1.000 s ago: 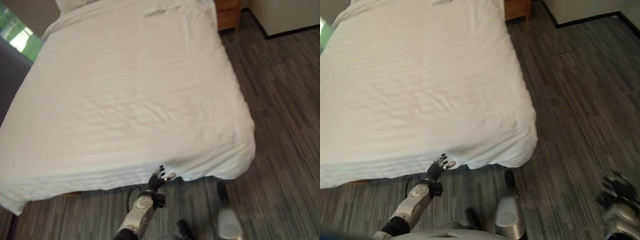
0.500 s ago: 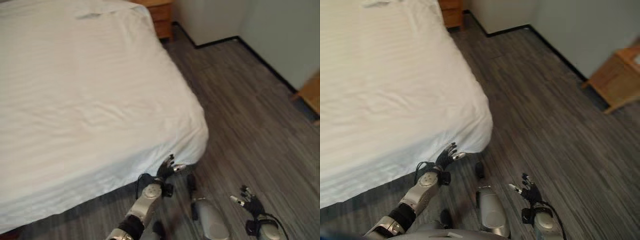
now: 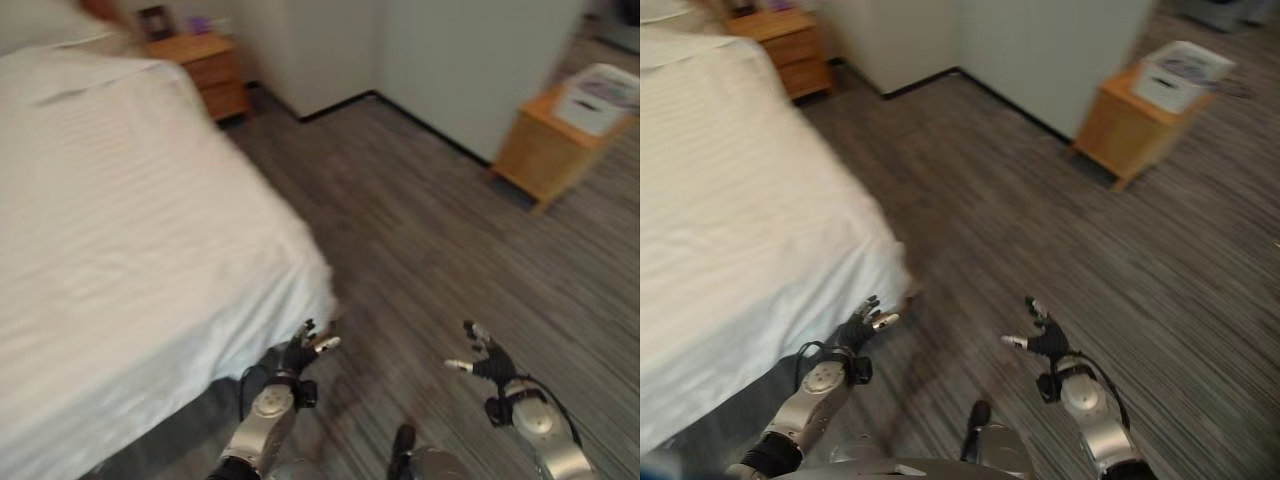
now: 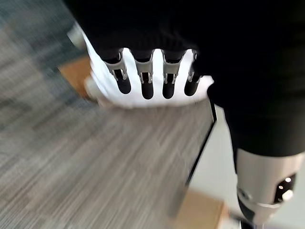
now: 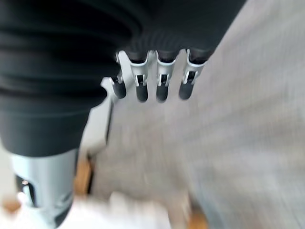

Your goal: Making the bed.

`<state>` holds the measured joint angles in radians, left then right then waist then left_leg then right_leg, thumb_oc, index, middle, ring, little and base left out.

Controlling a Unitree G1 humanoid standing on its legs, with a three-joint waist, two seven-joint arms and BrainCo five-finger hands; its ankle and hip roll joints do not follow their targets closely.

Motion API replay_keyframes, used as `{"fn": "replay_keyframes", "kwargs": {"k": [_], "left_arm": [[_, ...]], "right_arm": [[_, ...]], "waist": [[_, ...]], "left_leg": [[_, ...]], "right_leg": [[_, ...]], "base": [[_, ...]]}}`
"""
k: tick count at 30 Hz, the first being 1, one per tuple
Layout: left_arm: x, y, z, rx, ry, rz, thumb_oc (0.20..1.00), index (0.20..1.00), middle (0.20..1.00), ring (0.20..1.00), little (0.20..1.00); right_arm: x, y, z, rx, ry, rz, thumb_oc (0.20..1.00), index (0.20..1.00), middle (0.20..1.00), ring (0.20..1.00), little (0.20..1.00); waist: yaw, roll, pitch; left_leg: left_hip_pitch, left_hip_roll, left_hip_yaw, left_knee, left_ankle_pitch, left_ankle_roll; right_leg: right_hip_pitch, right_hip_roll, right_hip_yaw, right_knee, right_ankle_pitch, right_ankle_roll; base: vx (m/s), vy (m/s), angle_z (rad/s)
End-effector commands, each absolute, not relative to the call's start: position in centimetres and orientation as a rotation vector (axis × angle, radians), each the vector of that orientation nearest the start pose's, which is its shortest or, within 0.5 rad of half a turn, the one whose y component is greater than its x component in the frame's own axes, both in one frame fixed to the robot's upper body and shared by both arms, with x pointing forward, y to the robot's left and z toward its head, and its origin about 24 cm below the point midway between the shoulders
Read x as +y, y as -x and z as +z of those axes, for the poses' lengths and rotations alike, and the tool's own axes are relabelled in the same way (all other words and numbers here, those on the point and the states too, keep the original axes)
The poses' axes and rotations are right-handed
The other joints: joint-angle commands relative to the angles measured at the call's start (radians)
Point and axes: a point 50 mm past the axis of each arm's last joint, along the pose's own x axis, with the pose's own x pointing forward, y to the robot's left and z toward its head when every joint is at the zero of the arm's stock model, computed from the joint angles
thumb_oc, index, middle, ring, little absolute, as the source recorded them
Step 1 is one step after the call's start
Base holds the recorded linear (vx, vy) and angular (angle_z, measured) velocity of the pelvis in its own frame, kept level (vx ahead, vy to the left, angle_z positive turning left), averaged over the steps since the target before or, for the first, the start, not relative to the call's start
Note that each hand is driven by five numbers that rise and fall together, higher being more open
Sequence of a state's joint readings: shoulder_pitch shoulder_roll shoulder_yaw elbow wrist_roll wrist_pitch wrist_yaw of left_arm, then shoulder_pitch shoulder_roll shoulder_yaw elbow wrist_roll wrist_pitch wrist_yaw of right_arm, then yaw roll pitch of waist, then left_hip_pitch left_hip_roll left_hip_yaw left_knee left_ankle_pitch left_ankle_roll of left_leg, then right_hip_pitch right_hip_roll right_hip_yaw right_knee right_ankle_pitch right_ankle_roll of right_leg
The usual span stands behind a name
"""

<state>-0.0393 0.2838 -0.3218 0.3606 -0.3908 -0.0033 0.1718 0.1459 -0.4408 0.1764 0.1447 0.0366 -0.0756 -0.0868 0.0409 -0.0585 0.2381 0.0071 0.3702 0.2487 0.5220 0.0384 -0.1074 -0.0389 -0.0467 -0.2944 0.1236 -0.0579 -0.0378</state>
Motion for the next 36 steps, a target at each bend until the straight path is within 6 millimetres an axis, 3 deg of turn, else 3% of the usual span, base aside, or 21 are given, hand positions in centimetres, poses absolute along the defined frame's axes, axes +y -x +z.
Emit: {"fn": "replay_keyframes", "kwargs": {"k": [1, 3, 6, 7, 10, 15, 16, 17, 18, 19, 20, 23, 24, 25, 26, 27, 28, 31, 34, 35, 36], "left_arm": [[13.1, -26.2, 0.3, 0.187, 0.096, -0.096, 1.000, 1.000, 1.000, 1.000, 1.000], [13.0, -26.5, 1.1, 0.149, 0.111, -0.085, 1.000, 1.000, 1.000, 1.000, 1.000], [12.9, -26.7, 1.3, 0.139, 0.114, -0.081, 1.000, 1.000, 1.000, 1.000, 1.000], [12.5, -26.9, 1.4, 0.135, 0.112, -0.084, 1.000, 1.000, 1.000, 1.000, 1.000], [11.5, -27.0, 1.3, 0.142, 0.106, -0.091, 1.000, 1.000, 1.000, 1.000, 1.000], [12.7, -26.3, 0.4, 0.178, 0.107, -0.048, 1.000, 1.000, 1.000, 1.000, 1.000], [12.7, -26.2, 0.2, 0.186, 0.092, -0.053, 1.000, 1.000, 1.000, 1.000, 1.000], [12.9, -26.2, 0.2, 0.194, 0.072, -0.055, 1.000, 1.000, 1.000, 1.000, 1.000], [12.9, -26.2, 0.2, 0.195, 0.072, -0.055, 1.000, 1.000, 1.000, 1.000, 1.000], [13.0, -26.2, 0.1, 0.199, 0.063, -0.054, 1.000, 1.000, 1.000, 1.000, 1.000], [13.3, -26.4, 0.6, 0.185, 0.043, -0.045, 1.000, 1.000, 1.000, 1.000, 1.000], [13.7, -26.7, 0.9, 0.166, 0.028, -0.032, 1.000, 1.000, 1.000, 1.000, 1.000], [13.9, -27.1, 1.5, 0.137, 0.028, -0.023, 1.000, 1.000, 1.000, 1.000, 1.000], [14.1, -27.3, 1.6, 0.134, 0.025, -0.018, 1.000, 1.000, 1.000, 1.000, 1.000], [14.5, -27.5, 1.6, 0.130, 0.019, -0.002, 1.000, 1.000, 1.000, 1.000, 1.000], [14.5, -27.5, 1.6, 0.130, 0.019, -0.002, 1.000, 1.000, 1.000, 1.000, 1.000], [15.4, -27.6, 1.7, 0.127, 0.005, 0.018, 1.000, 1.000, 1.000, 1.000, 1.000], [16.6, -28.4, 2.5, 0.090, -0.048, 0.046, 1.000, 1.000, 1.000, 1.000, 1.000], [17.5, -28.0, 2.5, 0.082, -0.049, 0.075, 1.000, 1.000, 1.000, 1.000, 1.000], [17.2, -28.0, 2.7, 0.072, -0.012, 0.079, 1.000, 1.000, 1.000, 1.000, 1.000], [16.9, -28.2, 3.1, 0.057, 0.016, 0.069, 1.000, 1.000, 1.000, 1.000, 1.000]], "right_arm": [[-21.8, -22.2, 1.8, 0.115, 0.497, 0.102, 1.000, 1.000, 1.000, 1.000, 1.000], [-21.4, -22.4, 2.4, 0.084, 0.504, 0.116, 1.000, 1.000, 1.000, 1.000, 1.000], [-21.4, -22.3, 2.6, 0.075, 0.498, 0.119, 1.000, 1.000, 1.000, 1.000, 1.000], [-21.3, -22.1, 2.9, 0.061, 0.494, 0.126, 1.000, 1.000, 1.000, 1.000, 1.000], [-21.5, -22.0, 2.8, 0.068, 0.535, 0.130, 1.000, 1.000, 1.000, 1.000, 1.000], [-20.8, -21.9, 1.8, 0.097, 0.514, 0.129, 1.000, 1.000, 1.000, 1.000, 1.000], [-20.5, -21.9, 1.6, 0.103, 0.503, 0.132, 1.000, 1.000, 1.000, 1.000, 1.000], [-20.1, -21.7, 1.2, 0.116, 0.482, 0.137, 1.000, 1.000, 1.000, 1.000, 1.000], [-20.1, -21.7, 1.2, 0.116, 0.482, 0.137, 1.000, 1.000, 1.000, 1.000, 1.000], [-20.0, -21.6, 1.2, 0.119, 0.483, 0.144, 1.000, 1.000, 1.000, 1.000, 1.000], [-19.5, -21.5, 1.0, 0.122, 0.424, 0.149, 1.000, 1.000, 1.000, 1.000, 1.000], [-19.3, -21.6, 1.1, 0.112, 0.365, 0.135, 1.000, 1.000, 1.000, 1.000, 1.000], [-19.5, -21.5, 1.5, 0.102, 0.331, 0.134, 1.000, 1.000, 1.000, 1.000, 1.000], [-19.5, -21.5, 1.4, 0.103, 0.317, 0.132, 1.000, 1.000, 1.000, 1.000, 1.000], [-19.5, -21.4, 1.4, 0.101, 0.309, 0.133, 1.000, 1.000, 1.000, 1.000, 1.000], [-19.5, -21.4, 1.4, 0.101, 0.309, 0.133, 1.000, 1.000, 1.000, 1.000, 1.000], [-19.7, -21.2, 1.5, 0.102, 0.331, 0.135, 1.000, 1.000, 1.000, 1.000, 1.000], [-20.5, -21.1, 1.7, 0.109, 0.388, 0.129, 1.000, 1.000, 1.000, 1.000, 1.000], [-20.3, -21.3, 1.8, 0.104, 0.416, 0.154, 1.000, 1.000, 1.000, 1.000, 1.000], [-20.6, -21.9, 2.2, 0.090, 0.444, 0.158, 1.000, 1.000, 1.000, 1.000, 1.000], [-20.7, -22.5, 2.7, 0.072, 0.453, 0.148, 1.000, 1.000, 1.000, 1.000, 1.000]], "waist": [[0.019, 0.015, 0.069], [0.027, 0.031, 0.076], [0.029, 0.033, 0.076], [0.021, 0.053, 0.069], [0.010, 0.087, 0.036], [0.022, 0.040, -0.020], [0.030, 0.027, -0.026], [0.035, 0.001, -0.029], [0.036, -0.001, -0.029], [0.030, -0.004, -0.023], [0.011, 0.012, 0.003], [-0.011, 0.044, 0.024], [-0.044, 0.056, 0.050], [-0.052, 0.061, 0.053], [-0.063, 0.051, 0.053], [-0.064, 0.051, 0.054], [-0.085, 0.040, 0.041], [-0.104, 0.037, 0.015], [-0.097, 0.038, 0.005], [-0.080, 0.037, 0.021], [-0.063, 0.025, 0.040]], "left_leg": [[-0.119, -0.159, -0.059, 0.018, 0.122, 0.001], [-0.212, -0.247, -0.069, -0.072, 0.076, 0.009], [-0.222, -0.248, -0.046, -0.138, 0.085, 0.010], [-0.213, -0.257, 0.030, -0.359, 0.114, 0.009], [-0.223, -0.251, 0.096, -0.609, 0.206, -0.013], [-0.162, -0.283, 0.109, -0.609, 0.184, 0.044], [-0.143, -0.292, 0.123, -0.609, 0.174, 0.059], [-0.082, -0.331, 0.130, -0.609, 0.111, 0.102], [-0.082, -0.333, 0.133, -0.609, 0.110, 0.103], [-0.038, -0.358, 0.130, -0.609, 0.072, 0.125], [0.027, -0.374, 0.112, -0.609, 0.020, 0.150], [0.057, -0.361, 0.057, -0.609, -0.008, 0.151], [0.093, -0.362, -0.016, -0.609, -0.028, 0.129], [0.097, -0.361, -0.039, -0.609, -0.030, 0.119], [0.112, -0.369, -0.071, -0.609, -0.049, 0.105], [0.113, -0.368, -0.072, -0.609, -0.049, 0.105], [0.144, -0.376, -0.133, -0.609, -0.078, 0.086], [0.204, -0.365, -0.192, -0.609, -0.116, 0.072], [0.219, -0.345, -0.214, -0.438, -0.101, 0.054], [0.065, -0.318, -0.192, -0.093, 0.027, 0.016], [-0.005, -0.319, -0.192, 0.028, 0.074, 0.006]], "right_leg": [[0.198, -0.052, 0.041, -0.211, 0.025, 0.089], [0.213, -0.048, 0.100, -0.211, 0.011, 0.098], [0.223, -0.048, 0.106, -0.211, -0.002, 0.101], [0.256, -0.036, 0.092, -0.211, -0.033, 0.114], [0.322, -0.014, 0.068, -0.211, -0.066, 0.141], [0.393, -0.072, 0.066, -0.131, -0.084, 0.183], [0.369, -0.085, 0.075, -0.046, -0.063, 0.196], [0.297, -0.129, 0.078, 0.173, 0.084, 0.257], [0.294, -0.132, 0.081, 0.177, 0.082, 0.258], [0.250, -0.174, 0.076, 0.279, 0.195, 0.292], [0.151, -0.207, 0.091, 0.419, 0.287, 0.287], [0.006, -0.166, 0.112, 0.449, 0.172, 0.232], [-0.058, -0.117, 0.119, 0.325, 0.071, 0.200], [-0.055, -0.098, 0.114, 0.267, 0.049, 0.188], [-0.055, -0.075, 0.131, 0.079, 0.060, 0.182], [-0.053, -0.075, 0.130, 0.076, 0.061, 0.182], [-0.066, -0.049, 0.221, -0.112, 0.105, 0.189], [-0.089, -0.042, 0.276, -0.188, 0.182, 0.221], [-0.034, -0.041, 0.260, -0.150, 0.169, 0.187], [0.052, -0.037, 0.229, -0.161, 0.152, 0.129], [0.090, -0.048, 0.205, -0.170, 0.147, 0.107]], "base": [[0.11, -0.090, -0.87], [0.19, -0.039, -0.84], [0.23, -0.016, -0.96], [0.42, 0.050, -0.50], [0.59, 0.094, 0.26], [0.63, 0.128, 0.08], [0.45, 0.159, -0.17], [0.45, 0.163, -0.20], [0.44, 0.204, -0.20], [0.49, 0.247, -0.06], [0.60, 0.273, 0.09], [0.40, 0.045, 0.78], [0.58, -0.120, 1.10], [0.56, -0.212, 1.09], [0.27, -0.131, 1.06], [0.50, -0.219, 2.13], [0.50, -0.194, 1.98], [0.57, -0.239, 1.78], [0.35, -0.212, 0.93], [0.26, -0.318, 0.97], [0.34, -0.402, 1.02]]}}
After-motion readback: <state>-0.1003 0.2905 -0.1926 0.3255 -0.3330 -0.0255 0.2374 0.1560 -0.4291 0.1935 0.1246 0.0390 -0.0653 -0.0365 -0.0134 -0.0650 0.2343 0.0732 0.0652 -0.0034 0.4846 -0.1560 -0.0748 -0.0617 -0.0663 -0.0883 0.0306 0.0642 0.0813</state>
